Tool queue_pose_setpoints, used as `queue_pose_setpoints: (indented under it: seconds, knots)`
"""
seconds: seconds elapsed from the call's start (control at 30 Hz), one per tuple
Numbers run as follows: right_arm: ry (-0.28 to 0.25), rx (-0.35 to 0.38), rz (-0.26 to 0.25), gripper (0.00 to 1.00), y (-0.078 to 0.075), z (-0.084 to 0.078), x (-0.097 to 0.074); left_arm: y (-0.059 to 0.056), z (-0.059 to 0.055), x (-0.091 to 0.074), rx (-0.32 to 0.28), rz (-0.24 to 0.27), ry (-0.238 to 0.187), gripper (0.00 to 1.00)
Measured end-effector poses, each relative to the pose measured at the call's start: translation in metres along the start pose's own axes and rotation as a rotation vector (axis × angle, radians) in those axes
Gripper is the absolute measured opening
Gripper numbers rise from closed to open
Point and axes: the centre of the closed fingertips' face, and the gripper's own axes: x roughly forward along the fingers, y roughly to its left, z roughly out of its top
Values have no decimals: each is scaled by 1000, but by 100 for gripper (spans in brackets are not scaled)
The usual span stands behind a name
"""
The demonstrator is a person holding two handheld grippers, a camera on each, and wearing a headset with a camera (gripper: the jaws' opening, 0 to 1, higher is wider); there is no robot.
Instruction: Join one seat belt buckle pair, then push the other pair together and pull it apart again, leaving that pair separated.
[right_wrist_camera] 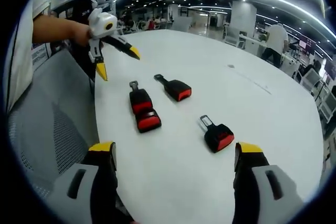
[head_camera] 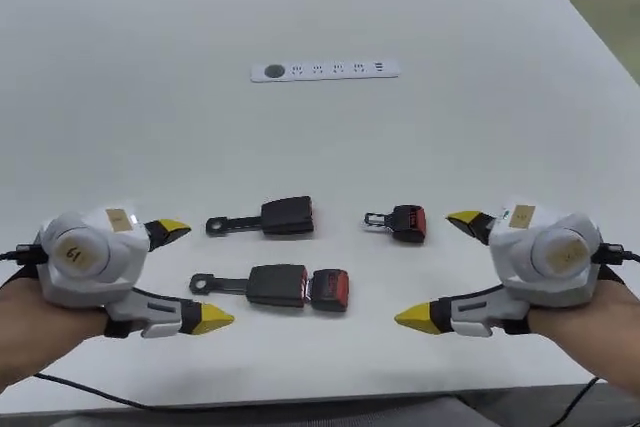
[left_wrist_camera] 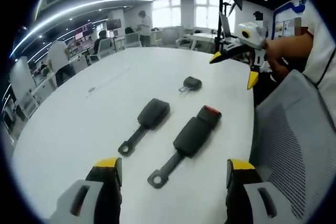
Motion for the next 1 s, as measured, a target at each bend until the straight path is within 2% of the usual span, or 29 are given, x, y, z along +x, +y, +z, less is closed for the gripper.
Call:
queue_pose_setpoints:
  seconds: [0.13, 0.27, 0.3, 0.4, 0.57, 0.73, 0.9, 1.0]
  knots:
    - [-5, 25, -22, 100, -6, -2, -6, 7, -12, -12, -40, 43, 0, 88]
    - [6, 51, -52, 100, -9, -7, -12, 8, -17, -21, -80, 79, -10, 96]
    - [7, 57, -57, 100, -10, -8, -12, 7, -17, -22, -86, 77, -12, 100]
    - [5, 65, -65, 100, -9, -8, -15, 7, -22, -25, -96, 82, -11, 100]
    - [-14, 66, -83, 100, -6, -1, -20, 7, -18, -24, -111, 97, -23, 100]
    - [-14, 66, -92, 100, 0, -2, -22, 5, -21, -23, -112, 93, -21, 100]
    - [-20, 88, -104, 100, -2, -3, -24, 5, -20, -24, -120, 102, -26, 100]
    - [-21, 95, -110, 100, -2, -4, -26, 6, -24, -24, -116, 107, -22, 100]
